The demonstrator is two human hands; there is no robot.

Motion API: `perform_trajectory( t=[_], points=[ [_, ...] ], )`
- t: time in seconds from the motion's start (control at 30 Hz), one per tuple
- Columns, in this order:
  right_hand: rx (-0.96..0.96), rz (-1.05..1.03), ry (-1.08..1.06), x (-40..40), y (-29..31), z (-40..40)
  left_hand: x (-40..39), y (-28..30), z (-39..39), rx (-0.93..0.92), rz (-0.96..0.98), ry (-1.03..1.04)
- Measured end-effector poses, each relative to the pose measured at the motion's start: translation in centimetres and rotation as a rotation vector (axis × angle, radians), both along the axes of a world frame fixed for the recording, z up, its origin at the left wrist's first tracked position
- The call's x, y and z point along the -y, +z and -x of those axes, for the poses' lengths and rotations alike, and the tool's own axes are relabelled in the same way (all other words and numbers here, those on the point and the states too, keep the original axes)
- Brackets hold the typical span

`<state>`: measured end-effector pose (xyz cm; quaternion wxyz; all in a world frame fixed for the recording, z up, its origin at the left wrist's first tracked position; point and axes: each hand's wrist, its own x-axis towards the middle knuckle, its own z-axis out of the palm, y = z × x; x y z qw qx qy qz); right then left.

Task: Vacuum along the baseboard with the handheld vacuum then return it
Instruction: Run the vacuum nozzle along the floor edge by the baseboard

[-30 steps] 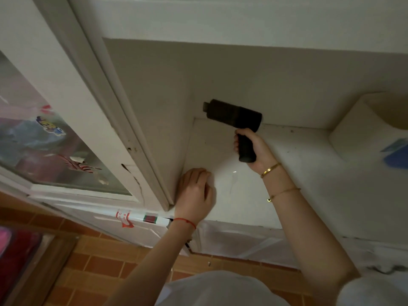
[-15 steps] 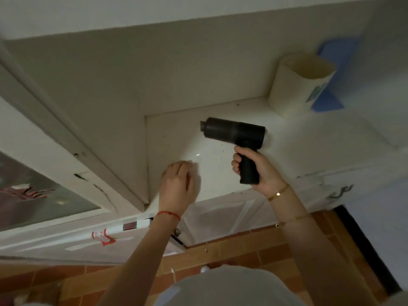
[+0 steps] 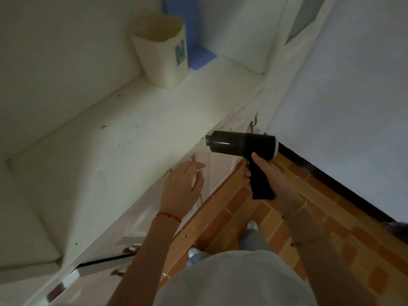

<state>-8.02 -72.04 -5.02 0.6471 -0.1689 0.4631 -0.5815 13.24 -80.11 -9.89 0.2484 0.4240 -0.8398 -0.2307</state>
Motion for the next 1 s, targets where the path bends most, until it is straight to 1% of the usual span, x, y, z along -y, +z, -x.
perform_trajectory(
  t=[0.07,0.17,0.3,0.4,0.47,0.57,0.7,0.83,1.0],
  points=[
    [-0.008,-0.025,-0.084,-1.8,-0.9,2.3,-0.4,-0.5,2.8,0.031,-0.069,-0.048],
    [-0.048,-0.079,-0.195,-4.0,-1.7,5.9,-0.5,-1.5,7.0,0.092,-0.105,-0.116],
    [-0.053,-0.111,-0.265,-6.7,-2.1,11.5,-0.6,-2.0,13.5,0.163,-0.128,-0.169],
    [-0.091,-0.148,-0.296,-8.5,-2.3,15.8,-0.8,-2.2,18.3,0.18,-0.099,-0.218],
    [-0.104,-0.175,-0.321,-9.4,-2.4,18.5,-0.7,-2.4,21.3,0.182,-0.121,-0.236],
    [-0.069,-0.196,-0.387,-10.4,-2.7,21.7,-0.4,-2.7,25.0,0.17,-0.12,-0.27],
    [-0.018,-0.196,-0.475,-10.5,-3.4,25.1,0.6,-2.7,29.3,0.168,-0.113,-0.335],
    [0.008,-0.204,-0.532,-9.1,-4.2,27.6,2.3,-2.8,32.8,0.181,-0.147,-0.369],
    [0.021,-0.197,-0.594,-5.8,-4.9,30.4,6.4,-3.7,37.5,0.191,-0.089,-0.452]
  ],
)
